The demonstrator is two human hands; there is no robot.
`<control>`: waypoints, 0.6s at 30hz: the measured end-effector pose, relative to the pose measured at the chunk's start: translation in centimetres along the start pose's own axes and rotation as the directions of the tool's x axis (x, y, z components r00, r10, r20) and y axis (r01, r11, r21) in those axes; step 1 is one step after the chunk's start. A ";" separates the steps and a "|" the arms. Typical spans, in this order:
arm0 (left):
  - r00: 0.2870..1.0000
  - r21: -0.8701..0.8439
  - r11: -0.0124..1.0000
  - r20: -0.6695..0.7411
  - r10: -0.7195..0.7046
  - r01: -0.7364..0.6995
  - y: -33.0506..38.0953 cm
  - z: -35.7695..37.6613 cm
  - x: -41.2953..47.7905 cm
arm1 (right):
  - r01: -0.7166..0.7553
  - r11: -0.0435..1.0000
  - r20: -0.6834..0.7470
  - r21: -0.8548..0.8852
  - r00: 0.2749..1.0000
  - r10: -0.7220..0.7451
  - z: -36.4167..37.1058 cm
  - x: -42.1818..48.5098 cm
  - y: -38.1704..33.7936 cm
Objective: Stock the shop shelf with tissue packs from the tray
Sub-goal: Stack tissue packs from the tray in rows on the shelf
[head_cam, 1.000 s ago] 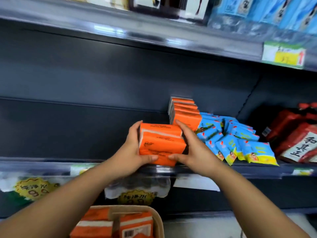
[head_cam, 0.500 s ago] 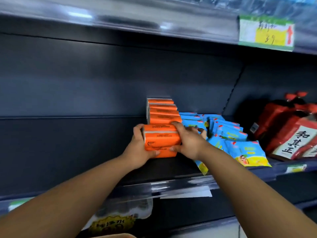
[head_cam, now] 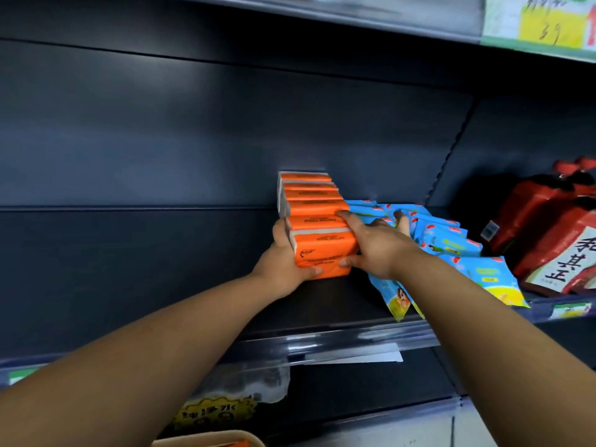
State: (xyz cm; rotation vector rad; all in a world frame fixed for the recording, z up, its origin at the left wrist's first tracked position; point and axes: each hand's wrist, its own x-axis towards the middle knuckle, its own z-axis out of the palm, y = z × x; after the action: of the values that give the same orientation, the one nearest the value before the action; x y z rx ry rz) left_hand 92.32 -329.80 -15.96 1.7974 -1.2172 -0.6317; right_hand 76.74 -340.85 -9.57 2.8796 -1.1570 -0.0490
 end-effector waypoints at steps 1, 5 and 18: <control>1.000 0.003 1.000 0.004 -0.012 0.012 0.1 0.1 0.2 | -0.014 1.000 0.001 0.000 1.000 0.014 0.0 0.0 0.0; 0.999 0.009 0.999 0.019 -0.039 0.039 0.3 0.0 0.6 | -0.056 0.995 -0.003 0.078 0.998 0.057 0.0 -0.5 0.0; 0.997 0.091 0.994 0.054 0.058 -0.063 1.8 -7.1 -4.8 | 0.010 0.975 -0.170 0.222 0.985 0.029 -2.6 -3.3 -3.1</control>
State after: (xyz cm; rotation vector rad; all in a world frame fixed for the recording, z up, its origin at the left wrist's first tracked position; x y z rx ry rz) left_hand 95.05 -323.08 -11.10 1.8230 -1.3501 -0.5991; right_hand 76.62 -336.27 -7.05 2.9910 -1.2144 0.3451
